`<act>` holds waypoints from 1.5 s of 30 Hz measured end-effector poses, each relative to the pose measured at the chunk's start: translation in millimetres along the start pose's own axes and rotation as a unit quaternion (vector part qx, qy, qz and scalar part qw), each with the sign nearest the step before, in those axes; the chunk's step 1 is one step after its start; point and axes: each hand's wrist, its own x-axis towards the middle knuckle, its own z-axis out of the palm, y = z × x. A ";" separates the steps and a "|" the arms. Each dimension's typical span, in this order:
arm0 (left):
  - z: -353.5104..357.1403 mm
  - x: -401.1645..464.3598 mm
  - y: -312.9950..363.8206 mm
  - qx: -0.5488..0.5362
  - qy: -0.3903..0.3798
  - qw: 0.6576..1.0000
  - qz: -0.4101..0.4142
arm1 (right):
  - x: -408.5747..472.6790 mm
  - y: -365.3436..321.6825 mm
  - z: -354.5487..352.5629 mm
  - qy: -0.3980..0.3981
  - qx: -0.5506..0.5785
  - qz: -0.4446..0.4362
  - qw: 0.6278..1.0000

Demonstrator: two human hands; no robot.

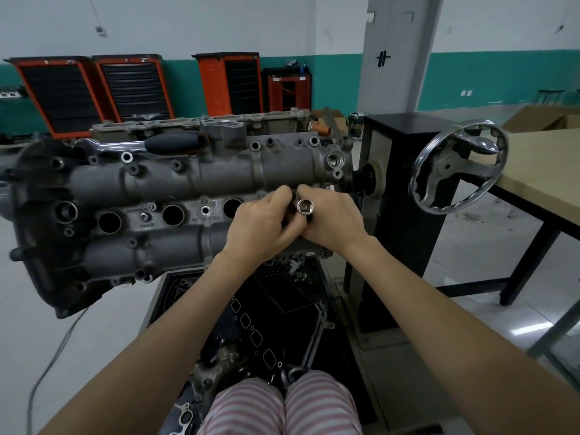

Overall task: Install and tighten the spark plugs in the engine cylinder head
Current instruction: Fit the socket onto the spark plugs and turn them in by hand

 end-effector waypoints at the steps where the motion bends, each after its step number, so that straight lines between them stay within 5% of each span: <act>1: -1.2 0.4 1.2 -0.009 -0.004 1.000 -0.003 | 0.6 0.0 -0.1 -0.008 -0.001 0.005 1.000; 45: 0.3 0.3 -0.6 0.001 0.003 1.000 -0.004 | -1.2 0.0 0.1 0.037 0.014 -0.025 0.999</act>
